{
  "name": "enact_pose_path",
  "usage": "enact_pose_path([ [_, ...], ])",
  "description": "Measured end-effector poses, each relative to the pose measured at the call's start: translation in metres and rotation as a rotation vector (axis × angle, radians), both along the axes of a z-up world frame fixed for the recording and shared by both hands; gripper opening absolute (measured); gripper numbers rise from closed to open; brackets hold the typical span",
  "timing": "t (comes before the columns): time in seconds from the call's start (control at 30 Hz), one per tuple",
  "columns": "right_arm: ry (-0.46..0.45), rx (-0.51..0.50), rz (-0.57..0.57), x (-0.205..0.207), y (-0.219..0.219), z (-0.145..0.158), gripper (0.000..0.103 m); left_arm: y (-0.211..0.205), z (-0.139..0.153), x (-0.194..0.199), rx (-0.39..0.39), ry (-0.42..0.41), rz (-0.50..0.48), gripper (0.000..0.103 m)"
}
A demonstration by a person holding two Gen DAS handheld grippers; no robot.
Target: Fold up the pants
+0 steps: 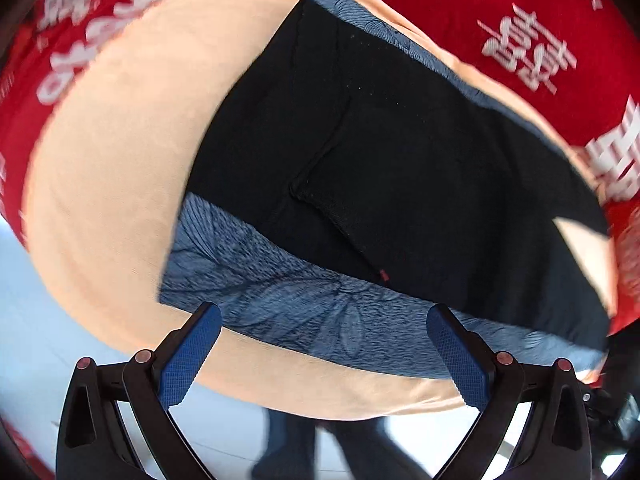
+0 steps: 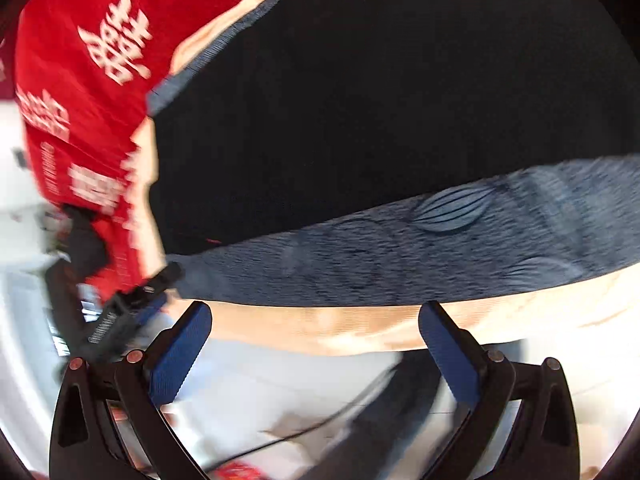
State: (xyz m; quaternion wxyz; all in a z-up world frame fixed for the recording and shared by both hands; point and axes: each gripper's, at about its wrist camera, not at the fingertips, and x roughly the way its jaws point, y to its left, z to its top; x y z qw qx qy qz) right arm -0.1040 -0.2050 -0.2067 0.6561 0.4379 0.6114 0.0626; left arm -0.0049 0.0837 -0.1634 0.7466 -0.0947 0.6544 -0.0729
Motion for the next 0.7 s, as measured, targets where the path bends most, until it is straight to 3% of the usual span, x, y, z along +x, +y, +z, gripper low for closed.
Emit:
enact_pose_path([
  [0.03,-0.013,0.064,-0.021,-0.002,-0.001,-0.006,0.099,0.003,-0.002,-0.001,-0.018,0.003,0.006,0.103],
  [0.07,-0.018,0.098,-0.031,-0.005,-0.002,-0.010,0.085,0.008,-0.006,-0.003,-0.042,0.007,0.009,0.103],
  [0.1,-0.020,0.150,-0.044,-0.008,-0.001,-0.018,0.062,0.010,-0.008,-0.003,-0.053,0.010,0.006,0.103],
  [0.17,-0.004,0.222,-0.062,-0.015,0.001,-0.036,0.053,0.012,-0.012,-0.005,-0.069,0.011,-0.014,0.103],
  [0.37,0.014,0.318,-0.137,-0.030,0.014,-0.082,0.053,0.020,-0.026,-0.014,-0.093,0.052,-0.047,0.103],
  [0.43,-0.019,0.358,-0.194,-0.029,0.011,-0.090,0.053,0.018,-0.029,-0.017,-0.100,0.063,-0.054,0.103],
  [0.57,-0.111,0.418,-0.260,-0.018,0.007,-0.073,0.053,0.012,-0.032,-0.023,-0.138,0.087,-0.062,0.103],
  [0.7,-0.210,0.451,-0.238,-0.003,0.003,-0.039,0.053,0.004,-0.036,-0.019,-0.249,0.127,-0.001,0.103],
])
